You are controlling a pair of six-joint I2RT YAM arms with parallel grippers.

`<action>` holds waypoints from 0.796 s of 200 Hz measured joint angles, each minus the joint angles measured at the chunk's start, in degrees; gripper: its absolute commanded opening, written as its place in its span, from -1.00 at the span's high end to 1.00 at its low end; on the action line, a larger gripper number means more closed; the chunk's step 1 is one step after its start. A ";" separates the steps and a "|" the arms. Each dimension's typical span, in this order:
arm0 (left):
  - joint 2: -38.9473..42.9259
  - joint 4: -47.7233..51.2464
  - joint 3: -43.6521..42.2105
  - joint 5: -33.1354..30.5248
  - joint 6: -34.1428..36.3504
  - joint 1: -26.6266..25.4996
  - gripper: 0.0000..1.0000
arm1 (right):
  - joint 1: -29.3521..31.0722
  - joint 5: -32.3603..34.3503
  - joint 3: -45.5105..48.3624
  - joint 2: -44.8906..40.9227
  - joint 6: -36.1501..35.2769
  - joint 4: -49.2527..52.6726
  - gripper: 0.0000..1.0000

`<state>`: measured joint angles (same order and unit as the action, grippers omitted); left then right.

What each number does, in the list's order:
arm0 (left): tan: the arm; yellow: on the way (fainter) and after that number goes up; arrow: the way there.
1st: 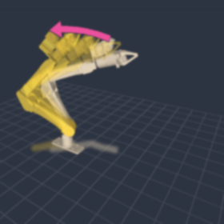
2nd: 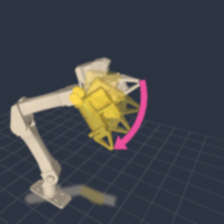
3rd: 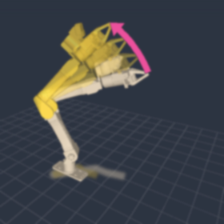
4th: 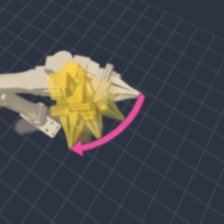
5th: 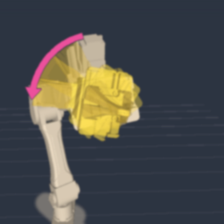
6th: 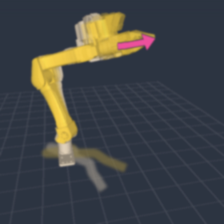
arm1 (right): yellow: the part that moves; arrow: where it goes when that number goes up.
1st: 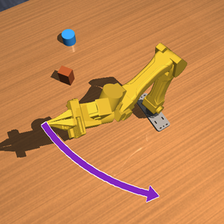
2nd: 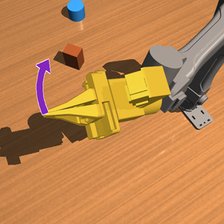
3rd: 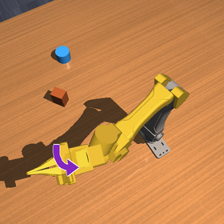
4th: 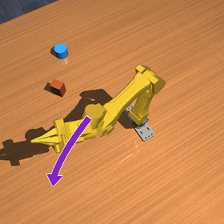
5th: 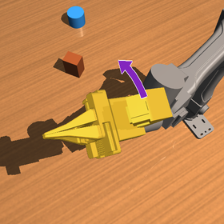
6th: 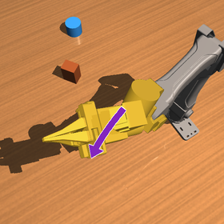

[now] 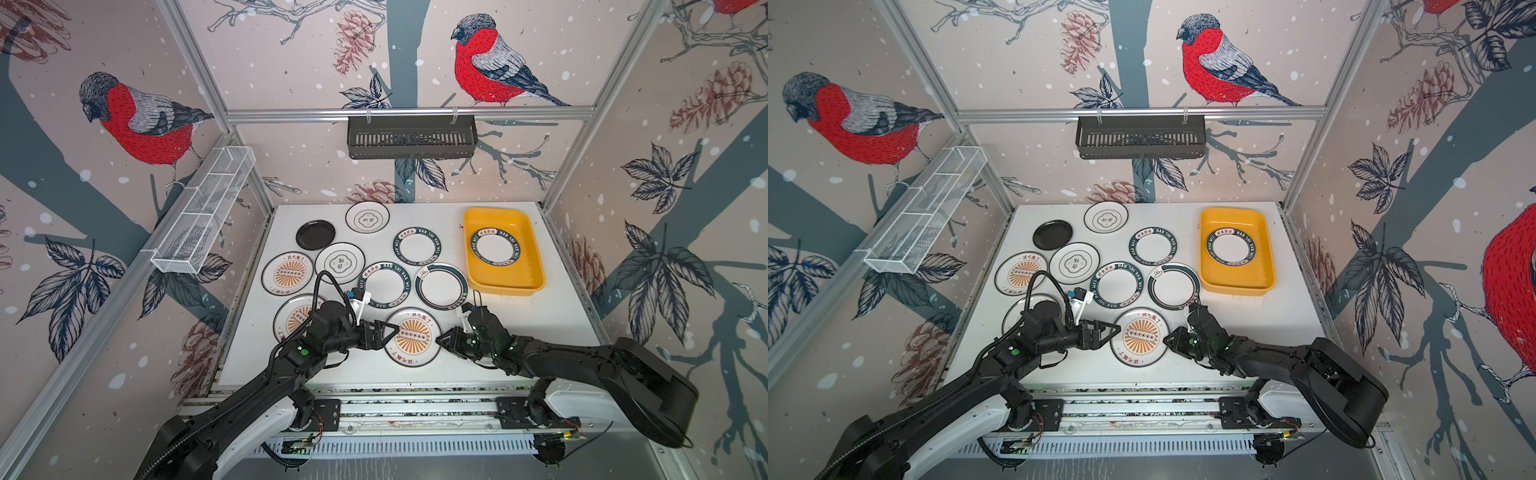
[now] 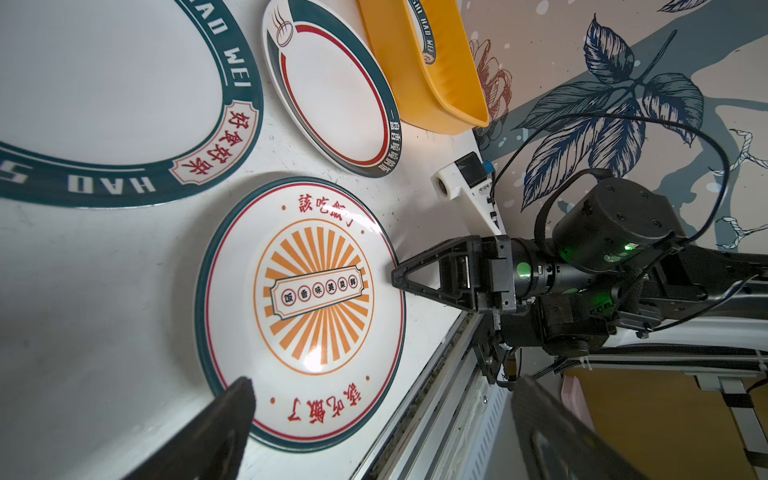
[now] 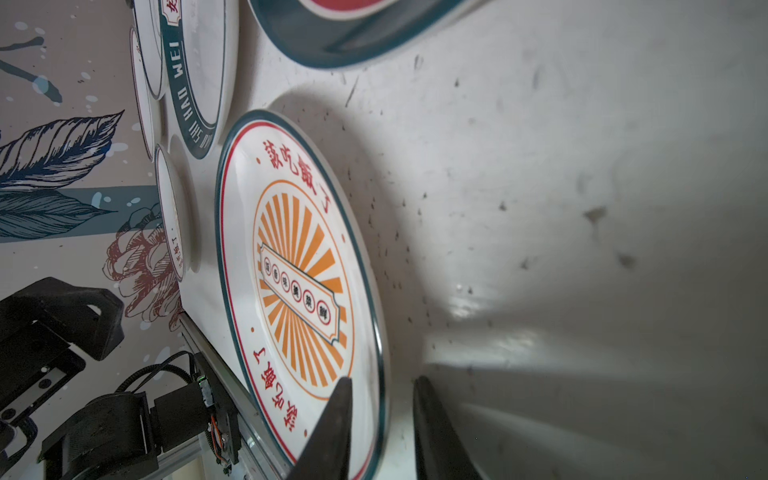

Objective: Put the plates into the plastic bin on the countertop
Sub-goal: 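Grip the sunburst plate rim with the right gripper and tilt it upright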

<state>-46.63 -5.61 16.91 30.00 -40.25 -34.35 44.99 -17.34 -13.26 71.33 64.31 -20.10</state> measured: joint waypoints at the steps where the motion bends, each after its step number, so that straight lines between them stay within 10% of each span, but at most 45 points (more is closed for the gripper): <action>1: -0.02 -0.02 0.00 0.00 0.00 0.00 -0.93 | 0.00 0.00 0.02 0.00 0.00 -0.07 0.50; 159: -2.75 -2.69 1.05 -0.31 -1.42 -0.81 -0.93 | 0.00 -1.36 0.74 1.33 1.90 -5.27 0.95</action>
<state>-49.39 -8.29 17.96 29.69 -41.67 -35.16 44.99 -18.70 -12.51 72.66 66.22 -25.36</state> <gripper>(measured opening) 0.964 0.072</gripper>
